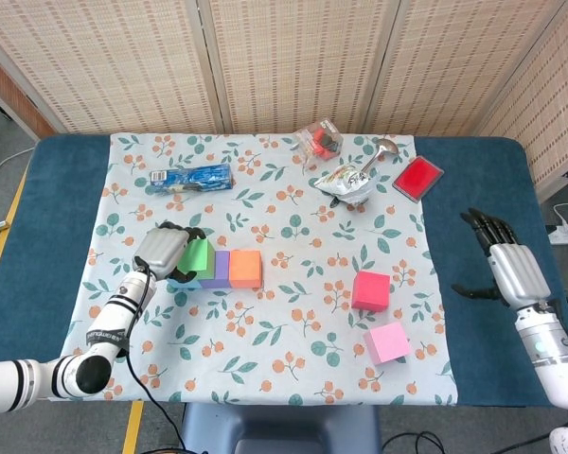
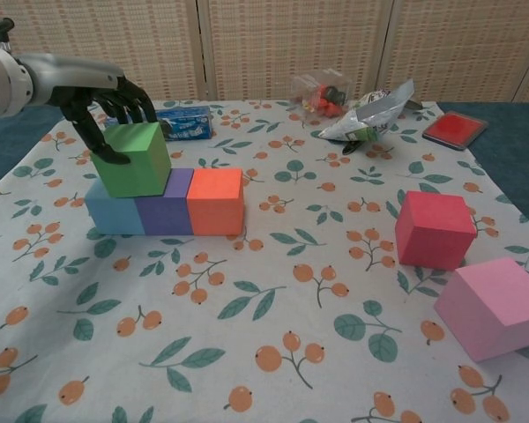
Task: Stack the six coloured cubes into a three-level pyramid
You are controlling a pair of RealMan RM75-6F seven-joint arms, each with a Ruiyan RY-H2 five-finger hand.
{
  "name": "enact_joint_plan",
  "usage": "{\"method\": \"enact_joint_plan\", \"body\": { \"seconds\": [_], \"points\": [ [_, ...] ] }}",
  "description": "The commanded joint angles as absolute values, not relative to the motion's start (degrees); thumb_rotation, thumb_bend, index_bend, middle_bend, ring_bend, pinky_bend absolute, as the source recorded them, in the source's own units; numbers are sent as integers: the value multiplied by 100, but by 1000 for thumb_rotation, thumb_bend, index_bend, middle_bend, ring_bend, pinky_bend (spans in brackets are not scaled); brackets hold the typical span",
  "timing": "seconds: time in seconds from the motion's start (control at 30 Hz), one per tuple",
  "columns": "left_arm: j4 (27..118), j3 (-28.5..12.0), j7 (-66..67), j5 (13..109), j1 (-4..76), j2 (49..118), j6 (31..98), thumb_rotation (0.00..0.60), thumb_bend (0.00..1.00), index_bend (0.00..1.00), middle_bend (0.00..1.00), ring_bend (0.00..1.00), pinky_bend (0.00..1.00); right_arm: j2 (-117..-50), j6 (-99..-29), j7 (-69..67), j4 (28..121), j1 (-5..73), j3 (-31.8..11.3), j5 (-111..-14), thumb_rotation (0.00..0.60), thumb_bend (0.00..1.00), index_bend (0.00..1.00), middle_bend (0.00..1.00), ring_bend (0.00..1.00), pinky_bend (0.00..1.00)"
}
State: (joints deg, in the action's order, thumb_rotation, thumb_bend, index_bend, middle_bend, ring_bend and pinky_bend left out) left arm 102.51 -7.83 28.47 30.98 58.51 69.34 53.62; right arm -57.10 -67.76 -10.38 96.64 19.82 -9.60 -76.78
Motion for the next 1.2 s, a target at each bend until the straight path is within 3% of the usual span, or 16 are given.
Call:
{"method": "enact_joint_plan", "body": {
  "seconds": [0.03, 1.2],
  "points": [
    [10242, -779, 2850, 3090, 5856, 6937, 5351, 600, 293, 302, 296, 237, 183, -5705, -6779, -1036, 9667, 1978, -960, -7674, 600, 0, 0, 0, 0, 0],
    [10241, -747, 2905, 3002, 5891, 6917, 5374, 600, 292, 290, 272, 236, 185, -5729, -6744, -1018, 9644, 1990, -969, -7642, 600, 0, 0, 0, 0, 0]
  ]
}}
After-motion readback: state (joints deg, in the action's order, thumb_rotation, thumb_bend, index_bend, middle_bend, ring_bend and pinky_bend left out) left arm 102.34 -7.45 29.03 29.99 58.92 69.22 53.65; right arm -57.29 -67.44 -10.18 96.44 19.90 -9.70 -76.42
